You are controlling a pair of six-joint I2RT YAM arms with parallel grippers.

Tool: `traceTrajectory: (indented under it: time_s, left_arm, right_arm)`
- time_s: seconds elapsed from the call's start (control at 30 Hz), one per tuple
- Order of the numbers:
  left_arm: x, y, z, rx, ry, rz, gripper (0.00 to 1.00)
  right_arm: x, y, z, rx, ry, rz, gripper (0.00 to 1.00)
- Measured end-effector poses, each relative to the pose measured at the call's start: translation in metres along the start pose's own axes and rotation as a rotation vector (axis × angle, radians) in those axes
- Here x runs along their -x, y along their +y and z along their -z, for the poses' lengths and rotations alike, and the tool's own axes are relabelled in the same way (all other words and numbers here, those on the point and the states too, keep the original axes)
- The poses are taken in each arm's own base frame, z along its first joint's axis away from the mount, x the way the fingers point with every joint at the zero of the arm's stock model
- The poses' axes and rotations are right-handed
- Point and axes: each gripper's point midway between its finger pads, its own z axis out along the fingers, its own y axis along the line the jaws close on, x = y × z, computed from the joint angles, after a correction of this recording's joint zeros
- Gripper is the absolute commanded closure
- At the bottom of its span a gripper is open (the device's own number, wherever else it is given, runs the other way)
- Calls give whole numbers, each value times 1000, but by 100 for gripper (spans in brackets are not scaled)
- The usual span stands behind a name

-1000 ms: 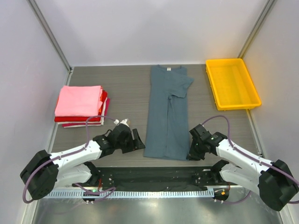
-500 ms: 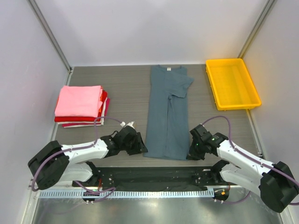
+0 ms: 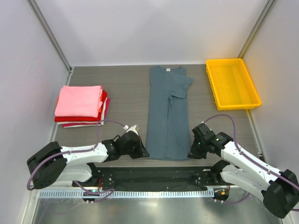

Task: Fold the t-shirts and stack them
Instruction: Fold the tshirt

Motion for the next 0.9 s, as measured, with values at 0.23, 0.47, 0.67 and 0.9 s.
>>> traceTrajectory:
  time_s: [0.23,0.47,0.67,0.9]
  left_arm:
    - [6,-21,14,-87,-33,39,100]
    - [49,-28,21,-117,-134,123,100]
    - [109,-44,18,-131,-211,185,100]
    - [165,-59,6,-126,-264,194,100]
  right_arm:
    - [23,20,26,35,-86,8,99]
    - [68,40,54,19,-262,21,99]
    - [105,45,43,-45,-319,23,99]
    - [160,49,38,-59,-369,-16,99]
